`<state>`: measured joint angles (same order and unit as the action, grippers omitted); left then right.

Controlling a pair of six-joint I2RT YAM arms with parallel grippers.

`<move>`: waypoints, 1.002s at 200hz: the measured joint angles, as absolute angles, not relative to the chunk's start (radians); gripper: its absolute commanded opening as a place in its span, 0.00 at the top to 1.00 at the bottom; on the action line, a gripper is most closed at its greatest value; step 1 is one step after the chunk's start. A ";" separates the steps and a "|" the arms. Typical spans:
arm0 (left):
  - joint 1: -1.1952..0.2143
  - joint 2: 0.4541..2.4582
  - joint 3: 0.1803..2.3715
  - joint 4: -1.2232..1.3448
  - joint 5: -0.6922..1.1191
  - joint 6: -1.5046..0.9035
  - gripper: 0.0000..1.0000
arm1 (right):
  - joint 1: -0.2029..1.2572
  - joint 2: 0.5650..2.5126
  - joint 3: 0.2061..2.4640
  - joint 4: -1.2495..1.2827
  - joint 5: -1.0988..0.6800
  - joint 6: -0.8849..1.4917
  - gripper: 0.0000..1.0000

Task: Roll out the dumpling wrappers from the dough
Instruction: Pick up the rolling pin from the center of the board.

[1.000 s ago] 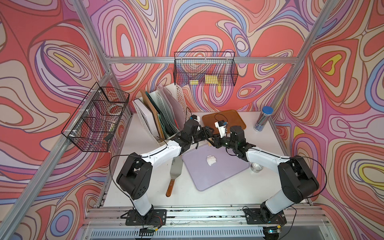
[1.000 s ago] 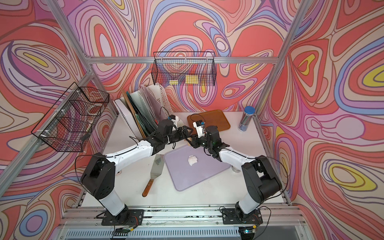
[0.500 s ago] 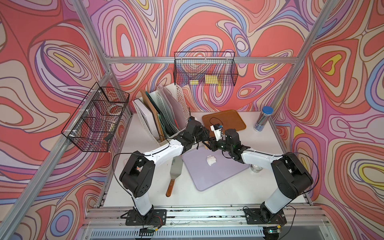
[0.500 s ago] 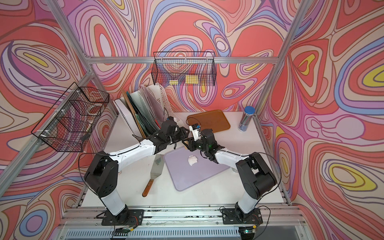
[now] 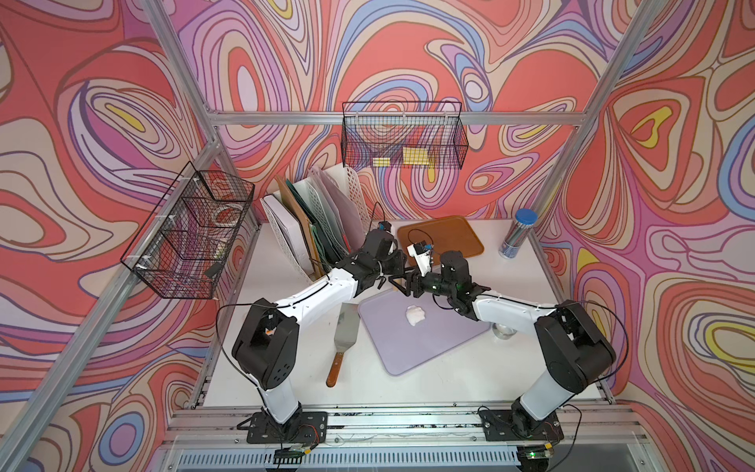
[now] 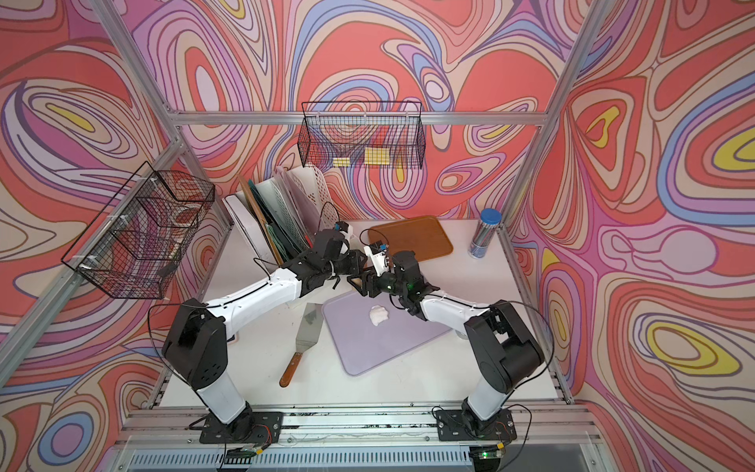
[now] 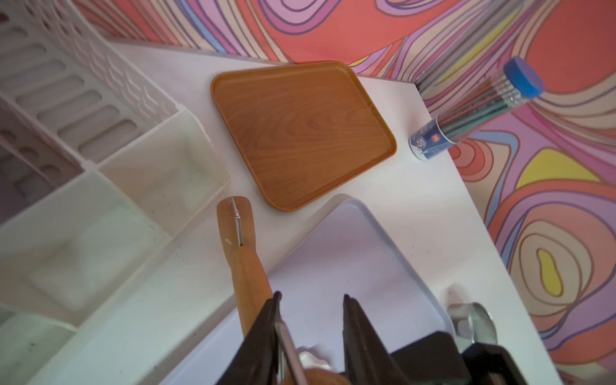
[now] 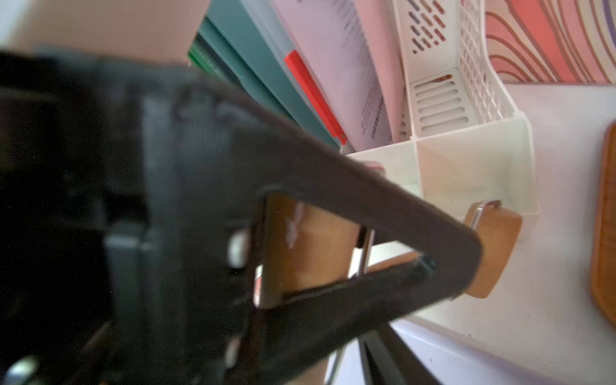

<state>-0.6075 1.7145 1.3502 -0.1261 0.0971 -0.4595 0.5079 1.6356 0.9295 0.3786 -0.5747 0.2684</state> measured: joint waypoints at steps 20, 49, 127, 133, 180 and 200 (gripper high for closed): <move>-0.588 1.664 1.353 -0.148 0.154 -0.308 1.00 | 0.448 1.579 0.931 0.340 -0.654 0.259 0.12; -0.529 1.590 1.366 -0.185 0.319 -0.136 1.00 | 0.274 1.517 0.933 0.324 -0.827 0.258 0.11; -0.397 1.532 1.426 -0.111 0.842 -0.160 1.00 | 0.065 1.630 0.992 0.521 -1.176 0.422 0.11; -0.397 1.533 1.426 -0.097 0.871 -0.180 1.00 | 0.066 1.649 1.002 0.559 -1.194 0.452 0.11; -0.393 1.543 1.426 0.077 1.028 -0.353 1.00 | 0.066 1.838 1.101 1.034 -1.298 0.844 0.14; -0.389 1.564 1.426 0.148 1.040 -0.421 1.00 | 0.072 1.923 1.159 1.237 -1.330 1.034 0.16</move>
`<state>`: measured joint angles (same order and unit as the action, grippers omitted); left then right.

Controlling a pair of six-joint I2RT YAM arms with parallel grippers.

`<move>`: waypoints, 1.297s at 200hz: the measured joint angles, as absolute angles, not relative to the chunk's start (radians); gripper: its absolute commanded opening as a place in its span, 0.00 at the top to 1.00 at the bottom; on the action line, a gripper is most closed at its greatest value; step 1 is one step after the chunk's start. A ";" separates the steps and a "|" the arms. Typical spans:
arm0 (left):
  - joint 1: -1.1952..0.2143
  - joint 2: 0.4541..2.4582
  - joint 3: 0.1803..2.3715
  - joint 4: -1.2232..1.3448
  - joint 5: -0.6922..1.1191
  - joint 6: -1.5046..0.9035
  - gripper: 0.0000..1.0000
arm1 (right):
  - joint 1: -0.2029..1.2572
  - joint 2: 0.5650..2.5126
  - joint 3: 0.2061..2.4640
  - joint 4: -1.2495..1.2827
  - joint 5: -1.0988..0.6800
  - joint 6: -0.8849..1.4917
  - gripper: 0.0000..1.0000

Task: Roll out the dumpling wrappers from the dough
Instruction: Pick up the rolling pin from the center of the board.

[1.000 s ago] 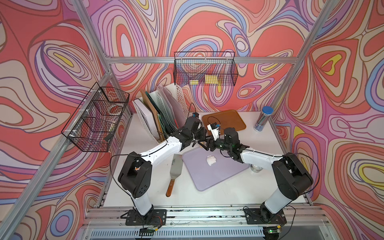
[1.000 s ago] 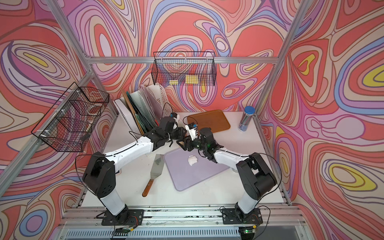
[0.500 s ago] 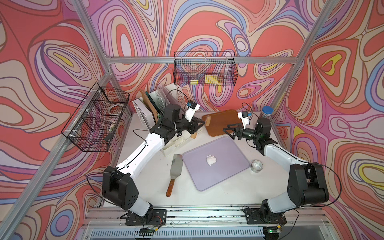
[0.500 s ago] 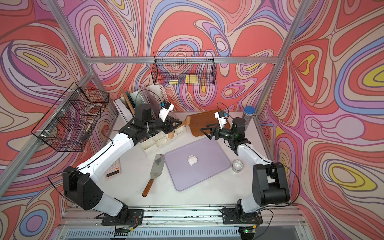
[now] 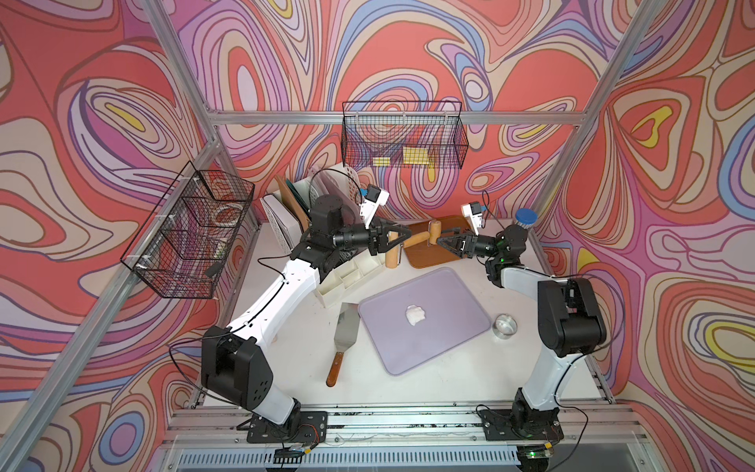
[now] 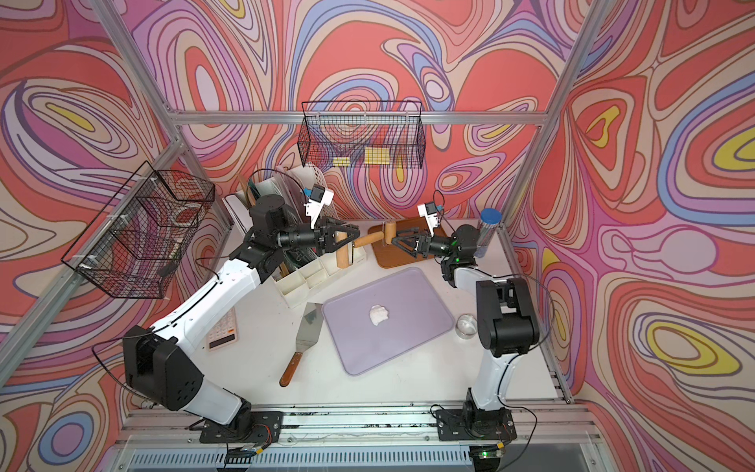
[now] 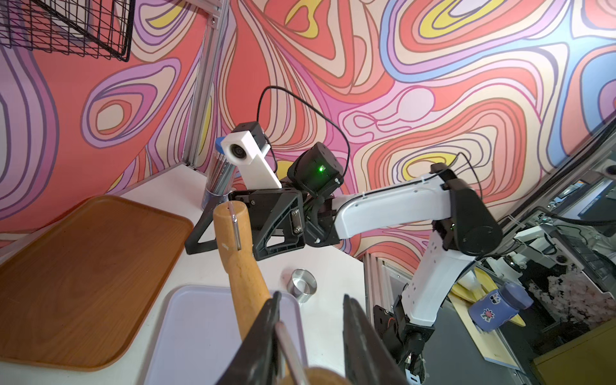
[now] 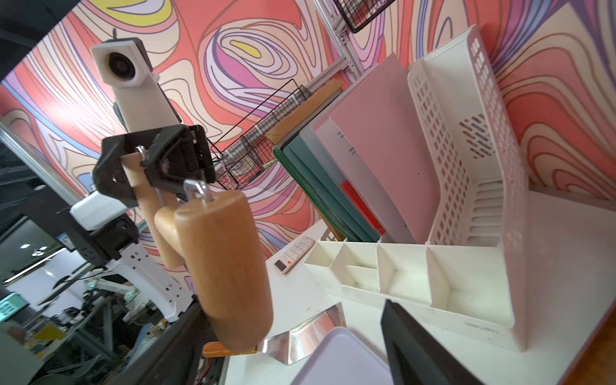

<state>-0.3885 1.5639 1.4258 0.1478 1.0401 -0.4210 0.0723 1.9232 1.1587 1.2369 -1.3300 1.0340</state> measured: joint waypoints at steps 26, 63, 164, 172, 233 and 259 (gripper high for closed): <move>-0.385 1.601 1.425 0.228 1.069 -0.506 1.00 | 0.106 1.961 1.193 1.357 -1.370 1.171 0.17; -0.381 1.637 1.425 0.254 1.089 -0.543 1.00 | 0.137 1.957 1.202 1.429 -1.397 1.251 0.17; -0.354 1.716 1.398 0.487 1.199 -0.744 1.00 | 0.133 1.911 1.203 1.452 -1.409 1.329 0.35; -0.354 1.720 1.398 0.496 1.204 -0.758 1.00 | 0.133 1.911 1.203 1.452 -1.413 1.336 0.38; -0.353 1.741 1.398 0.532 1.209 -0.796 1.00 | 0.135 1.871 1.198 1.461 -1.463 1.374 0.85; -0.354 1.749 1.399 0.529 1.201 -0.797 0.67 | 0.131 1.850 1.170 1.450 -1.462 1.377 1.00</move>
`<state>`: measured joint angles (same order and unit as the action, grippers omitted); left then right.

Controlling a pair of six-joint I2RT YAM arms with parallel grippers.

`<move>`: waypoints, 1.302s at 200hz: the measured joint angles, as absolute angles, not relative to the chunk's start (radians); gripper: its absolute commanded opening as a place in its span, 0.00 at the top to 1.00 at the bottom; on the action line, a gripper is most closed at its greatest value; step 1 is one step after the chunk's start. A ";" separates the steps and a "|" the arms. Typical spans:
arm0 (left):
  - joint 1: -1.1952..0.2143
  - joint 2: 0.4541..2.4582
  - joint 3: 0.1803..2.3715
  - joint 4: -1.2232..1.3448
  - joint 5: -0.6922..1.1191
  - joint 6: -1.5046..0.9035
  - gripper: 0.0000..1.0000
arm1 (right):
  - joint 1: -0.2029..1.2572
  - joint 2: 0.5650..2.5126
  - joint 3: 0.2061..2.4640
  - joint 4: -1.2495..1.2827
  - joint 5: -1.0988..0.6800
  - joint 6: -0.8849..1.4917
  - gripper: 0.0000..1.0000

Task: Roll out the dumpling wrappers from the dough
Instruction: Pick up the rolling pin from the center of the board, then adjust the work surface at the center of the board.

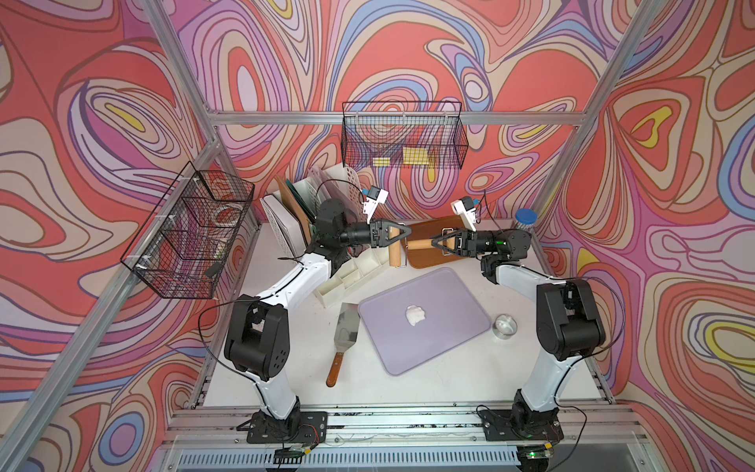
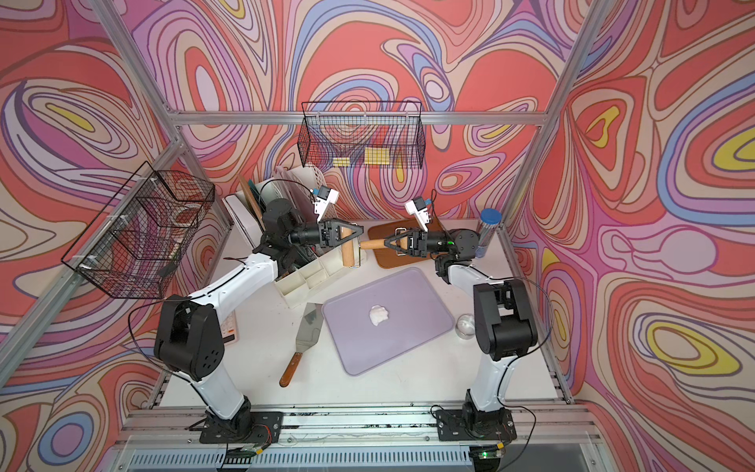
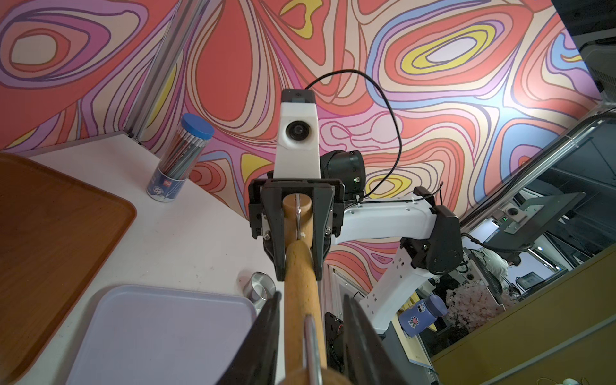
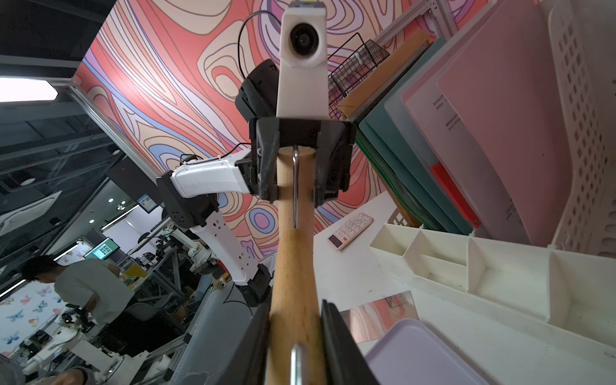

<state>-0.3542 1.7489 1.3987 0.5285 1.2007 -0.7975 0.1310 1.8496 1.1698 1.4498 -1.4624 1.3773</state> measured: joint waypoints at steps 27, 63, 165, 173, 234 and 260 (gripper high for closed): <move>-0.354 1.715 1.349 0.406 1.116 -0.709 0.32 | 0.124 1.811 1.103 1.377 -1.467 1.377 1.00; -0.351 1.537 1.252 0.049 0.793 -0.495 0.26 | 0.100 1.628 1.069 0.592 -1.409 0.929 1.00; -0.690 1.420 0.962 -0.563 0.062 -0.665 0.43 | 0.120 1.452 1.253 -0.605 -0.857 0.274 1.00; -0.710 1.437 0.957 -0.561 0.057 -0.703 0.47 | 0.128 1.452 1.254 -0.637 -0.819 0.267 1.00; -0.762 1.539 0.907 -0.556 0.012 -0.915 0.53 | 0.200 1.452 1.341 -0.802 -0.570 0.270 1.00; -0.762 1.634 0.921 -0.550 0.010 -0.933 0.70 | 0.237 1.452 1.377 -0.832 -0.495 0.271 1.00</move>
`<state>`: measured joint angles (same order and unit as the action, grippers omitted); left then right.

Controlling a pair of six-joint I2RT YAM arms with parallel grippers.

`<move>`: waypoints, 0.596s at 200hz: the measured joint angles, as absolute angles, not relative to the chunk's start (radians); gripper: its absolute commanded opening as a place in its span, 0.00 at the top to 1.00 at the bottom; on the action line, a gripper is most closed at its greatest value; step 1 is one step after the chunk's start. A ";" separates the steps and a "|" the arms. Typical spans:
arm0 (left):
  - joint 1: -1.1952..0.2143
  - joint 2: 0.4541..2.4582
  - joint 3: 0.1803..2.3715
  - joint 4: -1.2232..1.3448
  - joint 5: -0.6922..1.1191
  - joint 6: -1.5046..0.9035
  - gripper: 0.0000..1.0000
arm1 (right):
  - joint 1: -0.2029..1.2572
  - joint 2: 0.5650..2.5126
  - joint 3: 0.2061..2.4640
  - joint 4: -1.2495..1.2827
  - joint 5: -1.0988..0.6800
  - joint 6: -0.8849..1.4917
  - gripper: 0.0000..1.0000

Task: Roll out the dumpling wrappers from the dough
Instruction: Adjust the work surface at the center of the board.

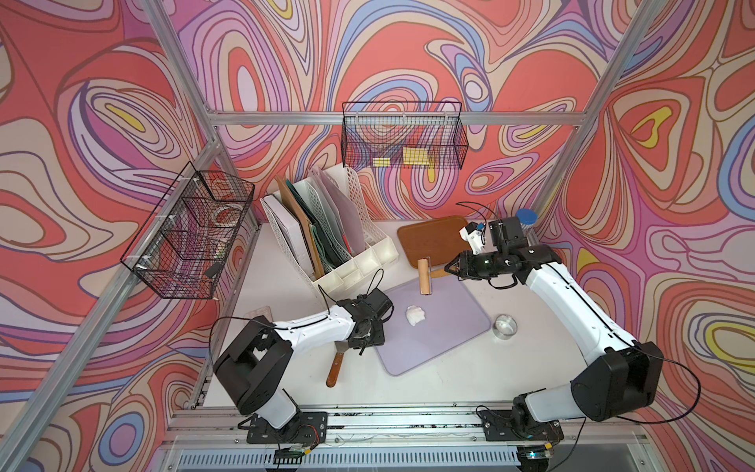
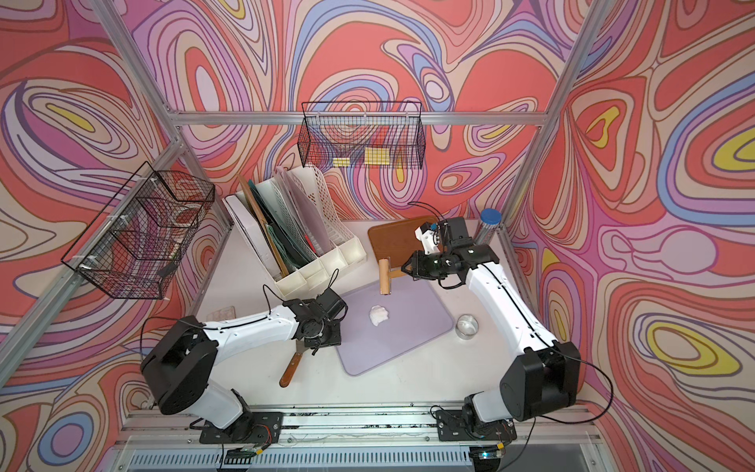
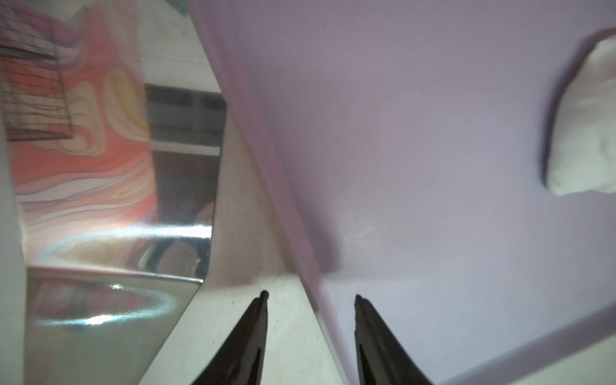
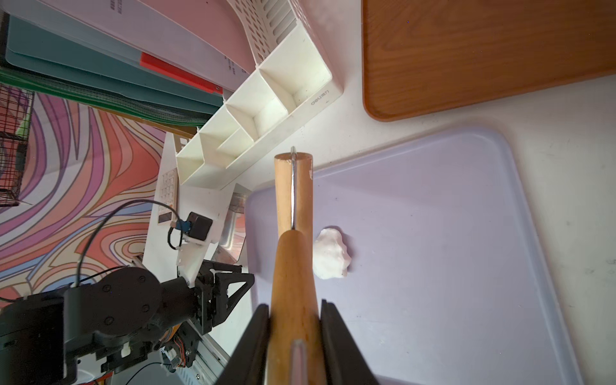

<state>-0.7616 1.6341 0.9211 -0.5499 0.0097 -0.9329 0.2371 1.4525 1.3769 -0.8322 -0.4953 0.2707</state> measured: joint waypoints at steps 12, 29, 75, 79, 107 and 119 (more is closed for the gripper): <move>-0.762 1.672 0.947 -0.549 0.008 -0.932 0.80 | 0.248 1.454 1.378 -0.836 -0.478 0.272 1.00; -0.759 1.713 0.994 -0.563 -0.006 -0.925 0.91 | 0.258 1.459 1.378 -0.852 -0.462 0.274 1.00; -0.735 1.795 1.098 -0.562 -0.059 -0.864 0.97 | 0.276 1.548 1.467 -1.005 -0.408 0.287 1.00; -0.735 1.800 1.103 -0.567 -0.060 -0.854 0.97 | 0.281 1.557 1.475 -1.019 -0.401 0.289 1.00; -0.712 1.824 1.137 -0.580 -0.057 -0.806 1.00 | 0.346 1.620 1.533 -1.128 -0.346 0.312 1.00; -0.699 1.826 1.139 -0.577 -0.056 -0.799 1.00 | 0.380 1.646 1.554 -1.165 -0.316 0.327 1.00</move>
<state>-0.6987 1.8256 1.1385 -0.5766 -0.0563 -0.7990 0.3798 1.6463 1.5539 -1.1648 -0.3161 0.3271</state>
